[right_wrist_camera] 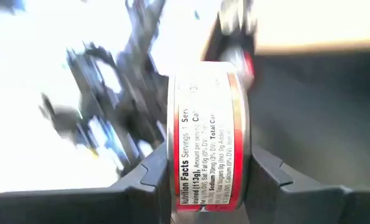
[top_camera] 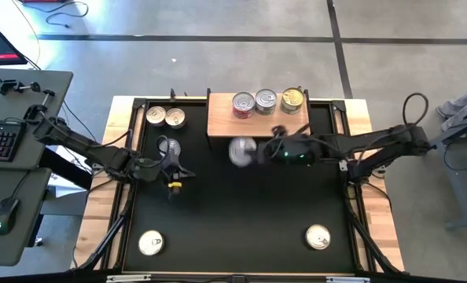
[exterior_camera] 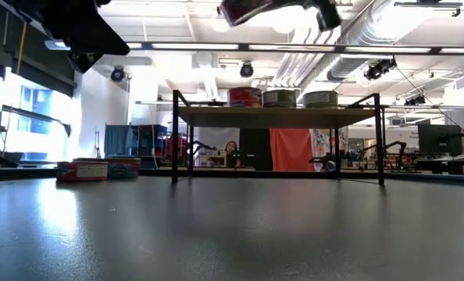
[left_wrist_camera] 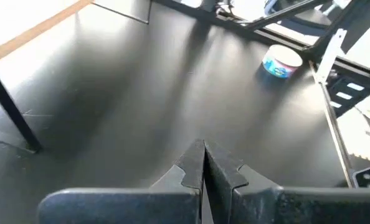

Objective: Stack canned seafood by type on shelf
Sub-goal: Stack the red tuna can on top of the red tuna can on the shelf

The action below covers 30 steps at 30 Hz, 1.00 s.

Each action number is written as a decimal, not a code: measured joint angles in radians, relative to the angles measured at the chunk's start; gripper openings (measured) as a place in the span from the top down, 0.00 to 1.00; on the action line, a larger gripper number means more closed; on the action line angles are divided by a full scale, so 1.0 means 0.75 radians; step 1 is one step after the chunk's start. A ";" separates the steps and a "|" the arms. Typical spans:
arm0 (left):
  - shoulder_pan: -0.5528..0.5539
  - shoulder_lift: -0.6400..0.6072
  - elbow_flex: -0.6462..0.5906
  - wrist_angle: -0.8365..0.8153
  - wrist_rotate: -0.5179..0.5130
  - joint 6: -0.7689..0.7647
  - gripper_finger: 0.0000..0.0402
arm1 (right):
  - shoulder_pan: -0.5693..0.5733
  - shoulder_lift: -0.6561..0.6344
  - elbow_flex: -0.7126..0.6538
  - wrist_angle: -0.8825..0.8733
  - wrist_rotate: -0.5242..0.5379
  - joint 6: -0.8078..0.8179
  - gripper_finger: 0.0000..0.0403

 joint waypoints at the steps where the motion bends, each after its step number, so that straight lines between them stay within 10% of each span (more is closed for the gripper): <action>1: 0.006 0.001 0.000 -0.002 0.001 -0.001 1.00 | -0.011 -0.029 -0.055 0.112 0.082 0.040 0.71; 7: 0.039 0.000 0.000 0.001 0.080 -0.015 1.00 | -0.084 -0.070 -0.197 0.608 0.091 0.087 0.71; 30: 0.034 0.004 0.000 0.011 0.106 -0.110 1.00 | -0.099 -0.054 -0.016 0.510 0.140 0.049 0.71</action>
